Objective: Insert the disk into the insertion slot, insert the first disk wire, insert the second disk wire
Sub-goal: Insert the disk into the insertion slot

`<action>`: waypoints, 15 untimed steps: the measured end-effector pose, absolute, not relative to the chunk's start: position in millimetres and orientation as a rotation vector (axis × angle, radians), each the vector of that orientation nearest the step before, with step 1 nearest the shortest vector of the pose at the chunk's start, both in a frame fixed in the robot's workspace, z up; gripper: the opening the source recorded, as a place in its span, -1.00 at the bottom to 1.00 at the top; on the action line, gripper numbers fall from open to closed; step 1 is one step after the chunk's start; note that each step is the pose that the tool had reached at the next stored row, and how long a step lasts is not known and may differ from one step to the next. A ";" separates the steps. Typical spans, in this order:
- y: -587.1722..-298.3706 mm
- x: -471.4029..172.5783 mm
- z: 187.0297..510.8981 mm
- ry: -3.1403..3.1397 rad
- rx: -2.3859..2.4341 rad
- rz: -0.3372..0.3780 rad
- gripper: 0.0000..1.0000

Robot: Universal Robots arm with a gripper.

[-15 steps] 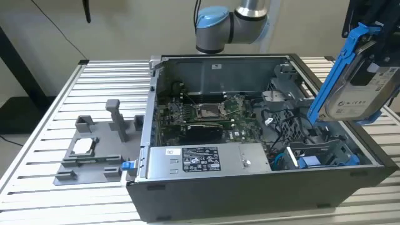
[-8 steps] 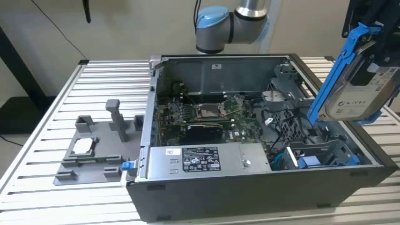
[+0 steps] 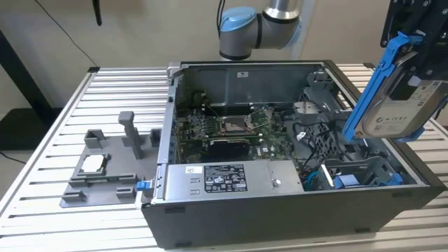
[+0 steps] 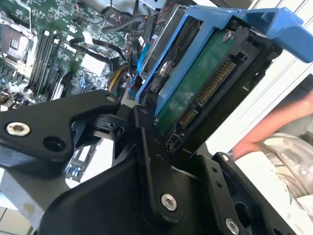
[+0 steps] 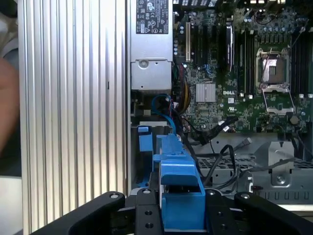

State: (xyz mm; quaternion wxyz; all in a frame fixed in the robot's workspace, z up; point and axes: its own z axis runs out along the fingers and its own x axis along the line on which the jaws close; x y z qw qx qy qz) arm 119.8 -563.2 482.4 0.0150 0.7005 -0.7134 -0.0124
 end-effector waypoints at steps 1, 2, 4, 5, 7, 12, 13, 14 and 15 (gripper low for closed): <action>-563.2 119.7 480.6 -2.220 2.180 -0.038 -0.35; -563.2 119.7 478.8 -2.220 2.180 -0.038 -0.35; -563.2 119.1 475.1 -2.221 2.179 -0.038 -0.35; -562.9 118.1 473.3 -2.223 2.177 -0.038 -0.35; -562.2 116.2 469.6 -2.229 2.172 -0.038 -0.35; -562.2 116.1 460.6 -2.222 2.179 -0.038 -0.35; -562.2 116.2 458.8 -2.215 2.186 -0.038 -0.35; -562.3 116.2 456.9 -2.214 2.187 -0.038 -0.35; -562.4 116.2 455.1 -2.214 2.187 -0.038 -0.35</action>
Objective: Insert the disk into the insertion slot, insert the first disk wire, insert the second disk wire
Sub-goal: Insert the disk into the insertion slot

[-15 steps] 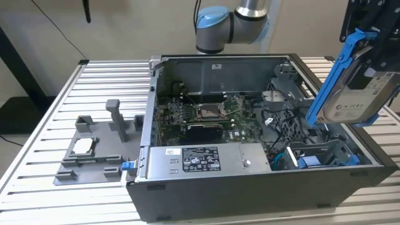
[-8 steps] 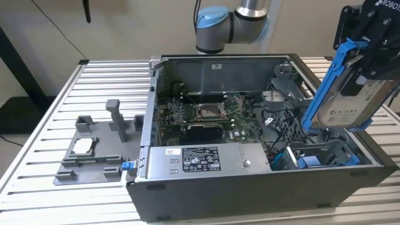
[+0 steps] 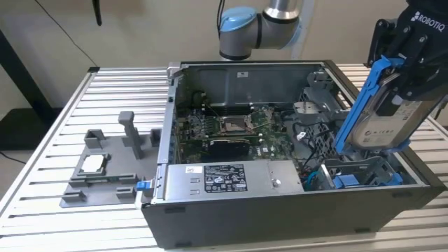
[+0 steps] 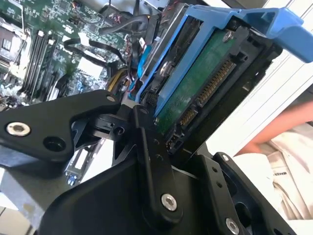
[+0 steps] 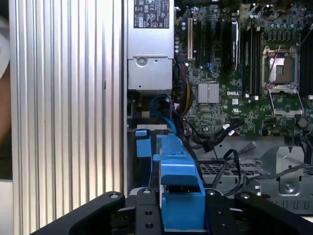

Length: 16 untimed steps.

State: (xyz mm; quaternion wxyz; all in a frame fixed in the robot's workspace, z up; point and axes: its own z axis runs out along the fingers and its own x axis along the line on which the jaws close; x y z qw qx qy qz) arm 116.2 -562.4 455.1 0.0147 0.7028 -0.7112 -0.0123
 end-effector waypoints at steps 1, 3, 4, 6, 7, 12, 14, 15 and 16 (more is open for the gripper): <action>-562.8 116.2 453.2 -2.214 2.188 -0.038 -0.35; -564.9 116.1 449.8 -2.213 2.187 -0.038 -0.35; -566.3 116.1 447.9 -2.214 2.187 -0.038 -0.35; -568.3 116.1 444.2 -2.214 2.188 -0.039 -0.35; -569.4 116.1 442.3 -2.214 2.188 -0.039 -0.35; -571.2 116.1 433.2 -2.214 2.188 -0.039 -0.35; -571.5 116.2 429.5 -2.214 2.188 -0.039 -0.35; -571.5 116.2 427.8 -2.214 2.188 -0.039 -0.35; -571.5 116.2 426.1 -2.214 2.188 -0.039 -0.35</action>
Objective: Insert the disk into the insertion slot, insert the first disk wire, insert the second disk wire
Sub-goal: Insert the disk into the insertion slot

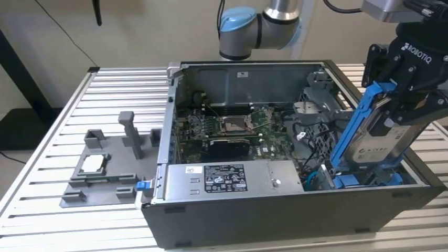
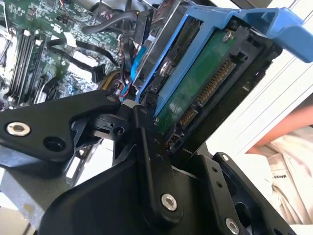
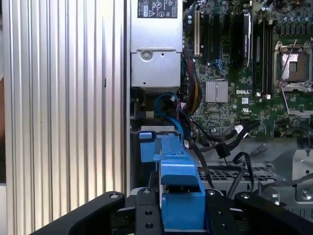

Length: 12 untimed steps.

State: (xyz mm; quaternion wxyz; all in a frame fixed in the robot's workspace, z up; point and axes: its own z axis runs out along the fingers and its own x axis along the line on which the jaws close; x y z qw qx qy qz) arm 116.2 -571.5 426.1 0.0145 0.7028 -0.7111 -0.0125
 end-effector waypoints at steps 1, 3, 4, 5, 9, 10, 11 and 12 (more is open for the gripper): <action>-571.5 116.2 424.2 -2.214 2.188 -0.039 -0.35; -571.5 116.2 420.5 -2.214 2.188 -0.039 -0.35; -571.5 116.2 418.5 -2.214 2.188 -0.039 -0.35; -571.5 116.2 416.9 -2.214 2.188 -0.039 -0.35; -571.5 116.2 409.6 -2.214 2.188 -0.039 -0.35; -571.5 116.2 407.8 -2.214 2.188 -0.039 -0.35; -571.4 116.2 405.9 -2.214 2.188 -0.039 -0.35; -571.4 116.2 404.2 -2.214 2.188 -0.039 -0.35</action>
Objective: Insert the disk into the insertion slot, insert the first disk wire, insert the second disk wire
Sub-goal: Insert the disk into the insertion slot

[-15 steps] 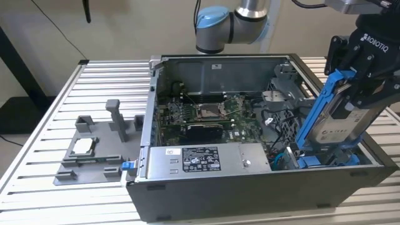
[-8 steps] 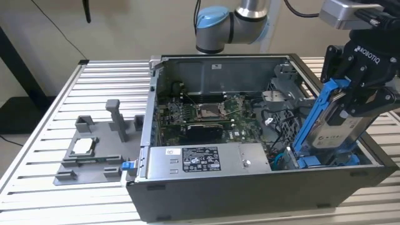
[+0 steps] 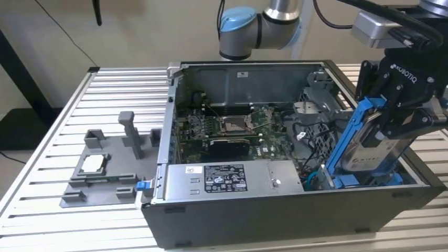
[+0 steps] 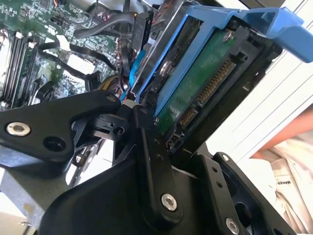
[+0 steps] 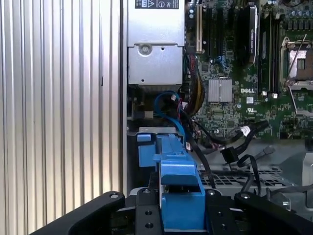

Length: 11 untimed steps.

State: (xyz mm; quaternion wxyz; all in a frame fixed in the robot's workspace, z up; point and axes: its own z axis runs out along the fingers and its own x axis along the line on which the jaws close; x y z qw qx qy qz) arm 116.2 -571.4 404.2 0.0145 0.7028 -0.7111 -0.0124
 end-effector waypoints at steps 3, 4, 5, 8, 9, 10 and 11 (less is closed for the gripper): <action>-571.1 116.2 398.6 -2.214 2.188 -0.039 -0.35; -571.1 116.1 396.9 -2.214 2.188 -0.039 -0.35; -571.1 116.1 395.1 -2.214 2.188 -0.039 -0.35; -571.0 116.2 389.7 -2.214 2.188 -0.039 -0.35; -571.0 116.2 387.7 -2.214 2.188 -0.039 -0.35; -571.0 116.2 386.0 -2.214 2.188 -0.039 -0.35; -570.9 116.2 384.1 -2.214 2.188 -0.039 -0.35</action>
